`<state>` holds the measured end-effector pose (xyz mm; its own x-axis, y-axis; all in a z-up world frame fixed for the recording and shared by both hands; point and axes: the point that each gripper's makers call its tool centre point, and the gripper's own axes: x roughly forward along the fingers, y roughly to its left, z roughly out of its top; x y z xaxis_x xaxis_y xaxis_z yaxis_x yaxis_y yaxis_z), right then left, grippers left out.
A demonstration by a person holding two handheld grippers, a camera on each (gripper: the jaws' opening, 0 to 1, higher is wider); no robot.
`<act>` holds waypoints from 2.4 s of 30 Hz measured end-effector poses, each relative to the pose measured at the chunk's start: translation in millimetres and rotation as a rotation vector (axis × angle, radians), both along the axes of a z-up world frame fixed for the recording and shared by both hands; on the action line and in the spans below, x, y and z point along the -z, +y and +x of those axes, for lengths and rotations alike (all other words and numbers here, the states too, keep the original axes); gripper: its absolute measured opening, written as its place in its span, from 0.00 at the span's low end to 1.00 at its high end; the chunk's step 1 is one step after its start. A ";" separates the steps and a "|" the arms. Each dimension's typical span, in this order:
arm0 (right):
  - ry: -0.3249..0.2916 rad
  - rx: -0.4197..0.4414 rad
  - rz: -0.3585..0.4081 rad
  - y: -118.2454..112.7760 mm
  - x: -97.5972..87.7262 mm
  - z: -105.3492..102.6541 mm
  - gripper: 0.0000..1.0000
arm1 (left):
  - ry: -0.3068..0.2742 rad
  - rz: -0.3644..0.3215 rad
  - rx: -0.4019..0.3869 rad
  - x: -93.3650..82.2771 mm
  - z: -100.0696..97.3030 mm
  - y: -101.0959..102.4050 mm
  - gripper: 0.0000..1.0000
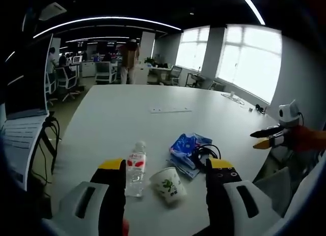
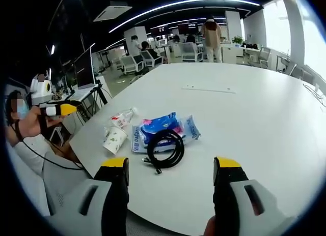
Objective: Arrange the tabletop items into an orderly group along one side of the table until the central work area is clear of visible clutter.
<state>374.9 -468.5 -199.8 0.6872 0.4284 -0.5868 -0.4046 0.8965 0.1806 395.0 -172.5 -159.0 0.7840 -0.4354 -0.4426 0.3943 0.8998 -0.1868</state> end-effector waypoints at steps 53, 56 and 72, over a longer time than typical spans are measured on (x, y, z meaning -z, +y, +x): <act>0.042 0.014 0.002 -0.2 16.6 -17.9 0.67 | 0.057 0.094 -0.007 36.4 55.1 2.0 0.58; 0.044 0.013 0.001 -0.4 17.4 -18.6 0.67 | 0.061 0.095 -0.005 38.3 58.5 0.8 0.58; 0.047 0.028 -0.006 -6.5 17.0 -18.3 0.67 | 0.093 0.131 0.014 54.5 86.2 4.5 0.57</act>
